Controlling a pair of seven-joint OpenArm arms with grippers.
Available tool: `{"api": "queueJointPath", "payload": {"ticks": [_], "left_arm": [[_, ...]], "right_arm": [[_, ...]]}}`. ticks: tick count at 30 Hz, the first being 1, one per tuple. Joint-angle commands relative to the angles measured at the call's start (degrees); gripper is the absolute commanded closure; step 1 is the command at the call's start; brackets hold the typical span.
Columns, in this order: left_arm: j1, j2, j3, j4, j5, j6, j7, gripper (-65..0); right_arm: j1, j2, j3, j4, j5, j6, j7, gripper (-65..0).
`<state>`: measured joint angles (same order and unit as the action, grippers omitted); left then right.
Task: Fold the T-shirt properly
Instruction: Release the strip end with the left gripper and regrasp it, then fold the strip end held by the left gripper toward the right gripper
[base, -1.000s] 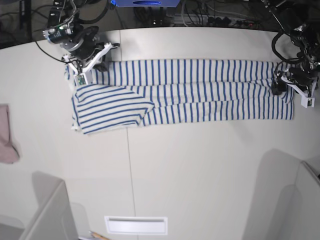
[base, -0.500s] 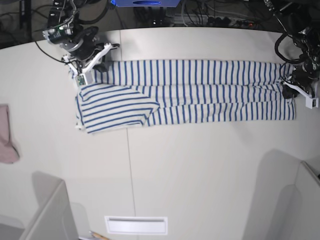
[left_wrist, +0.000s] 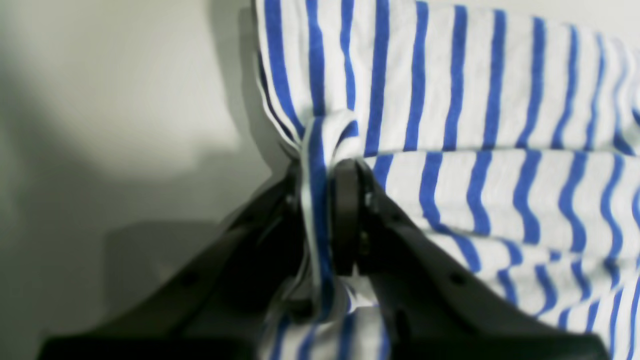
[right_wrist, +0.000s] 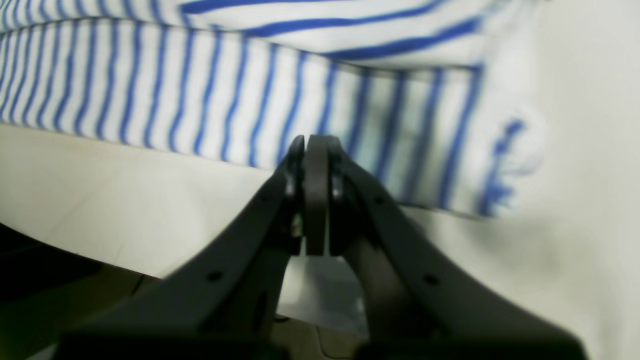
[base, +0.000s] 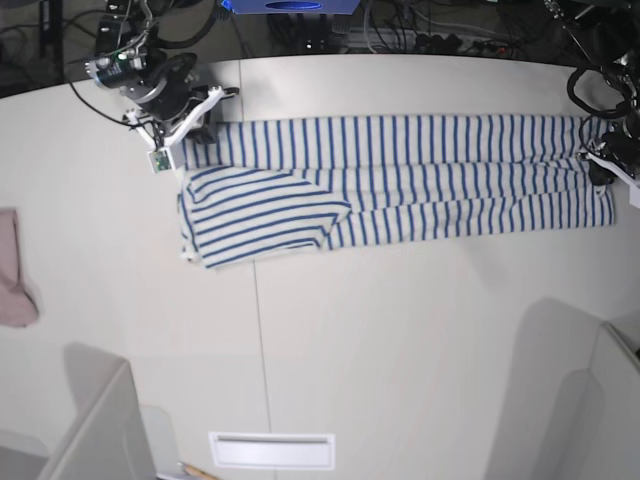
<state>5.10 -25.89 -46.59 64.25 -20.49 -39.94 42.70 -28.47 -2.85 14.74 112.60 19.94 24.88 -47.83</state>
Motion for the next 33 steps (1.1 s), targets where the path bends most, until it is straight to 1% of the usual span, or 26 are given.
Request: {"api": "queueJointPath", "payload": {"ticks": [1, 4, 6, 7, 12, 14, 16, 17, 20, 23, 26, 33], "left_arm": [[-0.6, -1.6, -0.7, 2.5, -0.9, -0.1, -1.2, 0.0], [2.0, -1.6, -0.8, 8.0, -0.9, -0.1, -1.2, 0.0], [3.6, -1.2, -0.5, 13.0, -0.9, -0.1, -1.2, 0.0], [4.4, -0.4, -0.5, 15.4, -0.9, 0.0, -1.2, 0.0], [8.1, 3.3, -0.3, 27.6, -0.9, 3.0, -0.8, 0.0], [9.8, 4.7, 1.7, 32.5, -0.1, 5.9, -0.7, 0.0], [11.4, 5.8, 4.3, 37.3, 2.8, 8.7, 0.9, 0.0], [11.9, 6.7, 5.6, 39.9, 4.3, 9.6, 1.8, 0.0], [12.3, 10.2, 9.0, 45.6, 8.9, 9.7, 4.6, 0.0], [12.3, 14.2, 11.5, 47.7, 13.6, 9.6, 5.3, 0.0], [12.3, 16.8, 14.7, 47.9, 17.5, 9.6, 5.3, 0.0], [12.3, 21.8, 21.8, 48.0, 21.9, 9.7, 5.3, 0.0]], "right_arm": [[0.0, 0.2, 0.2, 1.1, 3.2, 0.3, 0.9, 0.0], [0.0, 1.6, 0.5, 1.0, 11.0, 0.2, 0.9, 0.0], [0.3, 2.5, 0.5, 1.0, 13.7, 0.0, 0.9, 0.0], [0.9, 2.6, 0.5, 1.0, 14.0, 0.0, 0.8, 0.0], [2.5, 2.8, 0.5, 0.9, 13.9, 0.0, 0.2, 0.0], [3.5, 2.8, 0.5, 0.9, 13.9, -0.1, -1.2, 0.0], [4.7, 2.8, 0.5, 0.2, 13.9, -0.1, -2.6, 0.0], [5.3, 2.9, 0.5, -0.3, 13.9, -0.1, -3.0, 0.0], [6.4, 2.9, 0.6, -1.8, 13.9, -0.1, -3.2, 0.0], [6.6, 2.7, 0.6, -2.4, 13.9, -0.1, -3.2, 0.0], [7.1, 2.9, 0.6, -2.4, 13.9, -0.1, -3.1, 0.0], [7.4, 3.0, 0.6, -2.5, 13.9, -0.1, -3.2, 0.0]]}}
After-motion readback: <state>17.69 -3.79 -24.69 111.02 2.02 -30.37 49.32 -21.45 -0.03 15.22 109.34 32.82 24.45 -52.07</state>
